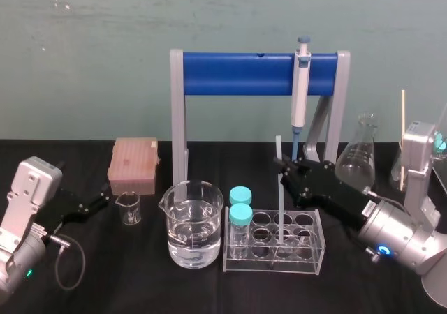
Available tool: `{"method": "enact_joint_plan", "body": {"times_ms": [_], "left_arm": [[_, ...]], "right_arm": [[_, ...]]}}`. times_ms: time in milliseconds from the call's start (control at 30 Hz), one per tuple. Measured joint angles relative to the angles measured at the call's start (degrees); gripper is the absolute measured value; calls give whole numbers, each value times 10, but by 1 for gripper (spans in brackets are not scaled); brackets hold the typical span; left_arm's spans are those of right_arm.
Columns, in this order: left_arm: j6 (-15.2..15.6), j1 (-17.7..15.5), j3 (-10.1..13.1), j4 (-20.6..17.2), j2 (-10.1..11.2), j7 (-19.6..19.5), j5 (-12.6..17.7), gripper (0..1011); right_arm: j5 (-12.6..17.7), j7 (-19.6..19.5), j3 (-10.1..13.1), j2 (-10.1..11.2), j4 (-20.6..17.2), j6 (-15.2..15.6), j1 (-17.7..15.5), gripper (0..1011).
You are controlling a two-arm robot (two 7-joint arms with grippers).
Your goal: Pick up the stirring rod with one hand, then place it down.
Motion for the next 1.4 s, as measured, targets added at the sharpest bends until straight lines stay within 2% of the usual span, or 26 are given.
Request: {"method": "enact_joint_plan", "body": {"times_ms": [433, 1400], "left_arm": [[0, 0, 0, 0, 0, 0, 0, 1000], [0, 0, 0, 0, 0, 0, 0, 1000]], "right_arm": [[-10, -12, -9, 5, 1, 16, -14, 68], [-32, -45, 1, -3, -3, 19, -30, 68]]}}
